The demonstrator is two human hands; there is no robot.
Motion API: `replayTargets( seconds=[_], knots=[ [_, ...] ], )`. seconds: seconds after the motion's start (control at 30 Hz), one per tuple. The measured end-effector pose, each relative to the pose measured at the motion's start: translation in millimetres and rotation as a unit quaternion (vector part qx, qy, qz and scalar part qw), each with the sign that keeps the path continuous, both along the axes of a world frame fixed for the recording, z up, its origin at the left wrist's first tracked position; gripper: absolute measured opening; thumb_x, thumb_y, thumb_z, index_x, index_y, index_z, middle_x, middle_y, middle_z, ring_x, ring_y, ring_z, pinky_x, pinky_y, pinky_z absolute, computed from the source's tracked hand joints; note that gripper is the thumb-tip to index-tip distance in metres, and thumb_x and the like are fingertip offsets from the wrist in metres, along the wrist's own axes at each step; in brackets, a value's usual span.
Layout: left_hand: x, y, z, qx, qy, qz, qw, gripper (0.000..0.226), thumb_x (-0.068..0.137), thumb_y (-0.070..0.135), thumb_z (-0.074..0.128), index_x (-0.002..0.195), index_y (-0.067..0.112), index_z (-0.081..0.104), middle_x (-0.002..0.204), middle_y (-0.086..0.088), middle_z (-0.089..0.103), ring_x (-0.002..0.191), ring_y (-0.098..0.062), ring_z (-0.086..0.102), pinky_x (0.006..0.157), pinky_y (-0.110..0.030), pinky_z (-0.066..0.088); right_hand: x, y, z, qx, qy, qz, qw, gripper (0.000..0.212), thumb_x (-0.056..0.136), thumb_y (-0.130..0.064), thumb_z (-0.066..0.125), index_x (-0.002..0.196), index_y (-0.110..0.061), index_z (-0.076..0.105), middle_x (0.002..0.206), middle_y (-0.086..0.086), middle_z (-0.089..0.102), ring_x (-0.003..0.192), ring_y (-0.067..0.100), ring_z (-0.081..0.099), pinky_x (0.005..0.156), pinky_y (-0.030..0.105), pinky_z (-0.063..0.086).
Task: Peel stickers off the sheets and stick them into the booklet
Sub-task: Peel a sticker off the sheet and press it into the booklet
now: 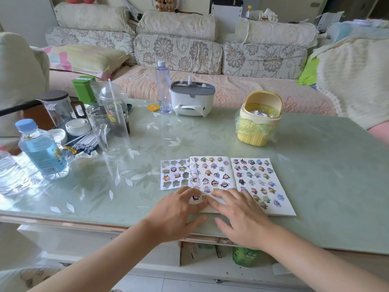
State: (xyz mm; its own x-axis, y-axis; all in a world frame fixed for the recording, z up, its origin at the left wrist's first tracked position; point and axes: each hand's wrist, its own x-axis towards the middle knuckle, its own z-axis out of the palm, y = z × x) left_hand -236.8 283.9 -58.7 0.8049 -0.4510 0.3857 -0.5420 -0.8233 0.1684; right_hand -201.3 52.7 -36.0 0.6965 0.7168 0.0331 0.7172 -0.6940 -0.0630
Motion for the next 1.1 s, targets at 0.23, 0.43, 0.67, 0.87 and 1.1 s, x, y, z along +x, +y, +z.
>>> replayTargets(
  seconds=[0.23, 0.43, 0.67, 0.87, 1.1],
  knots=[
    [-3, 2, -3, -0.003, -0.005, -0.008, 1.0, 0.042, 0.096, 0.041, 0.05, 0.128, 0.02, 0.067, 0.126, -0.003, 0.065, 0.114, -0.021, 0.061, 0.079, -0.034, 0.059, 0, -2, -1, 0.012, -0.001, 0.002, 1.0, 0.057, 0.095, -0.054, 0.034, 0.142, -0.028, 0.053, 0.15, -0.005, 0.046, 0.132, 0.019, 0.043, 0.103, 0.045, 0.04],
    [-1, 1, -4, -0.028, -0.014, -0.01, 0.999, 0.037, 0.096, 0.036, 0.051, 0.119, 0.015, 0.071, 0.121, 0.0, 0.068, 0.11, -0.018, 0.063, 0.083, -0.03, 0.057, 2, -6, 2, 0.058, -0.003, 0.002, 0.998, 0.044, 0.091, -0.045, 0.045, 0.125, -0.029, 0.068, 0.14, -0.009, 0.059, 0.125, 0.013, 0.053, 0.093, 0.041, 0.043],
    [15, 6, 11, -0.157, 0.101, 0.025, 0.982, 0.041, 0.094, 0.048, 0.044, 0.104, 0.024, 0.077, 0.113, 0.008, 0.067, 0.105, -0.005, 0.059, 0.091, -0.028, 0.05, 24, 8, 20, 0.138, 0.062, -0.025, 0.988, 0.035, 0.095, -0.041, 0.049, 0.116, -0.03, 0.074, 0.124, -0.015, 0.066, 0.117, 0.005, 0.054, 0.103, 0.031, 0.043],
    [40, 29, 19, -0.173, 0.047, 0.088, 0.98, 0.025, 0.092, 0.02, 0.064, 0.115, 0.02, 0.072, 0.116, 0.007, 0.066, 0.108, -0.012, 0.06, 0.093, -0.03, 0.05, 54, 34, 32, 0.148, 0.073, -0.05, 0.985, 0.028, 0.096, -0.034, 0.055, 0.119, -0.033, 0.07, 0.122, -0.02, 0.062, 0.107, 0.005, 0.059, 0.096, 0.032, 0.048],
    [55, 63, 16, -0.014, 0.143, 0.123, 0.982, 0.068, 0.084, 0.06, 0.044, 0.144, 0.03, 0.049, 0.149, 0.006, 0.047, 0.137, -0.018, 0.041, 0.11, -0.035, 0.039, 81, 67, 30, 0.058, 0.113, -0.064, 0.99, 0.052, 0.089, -0.051, 0.062, 0.139, -0.038, 0.053, 0.14, -0.017, 0.047, 0.126, 0.009, 0.049, 0.1, 0.026, 0.04]
  ],
)
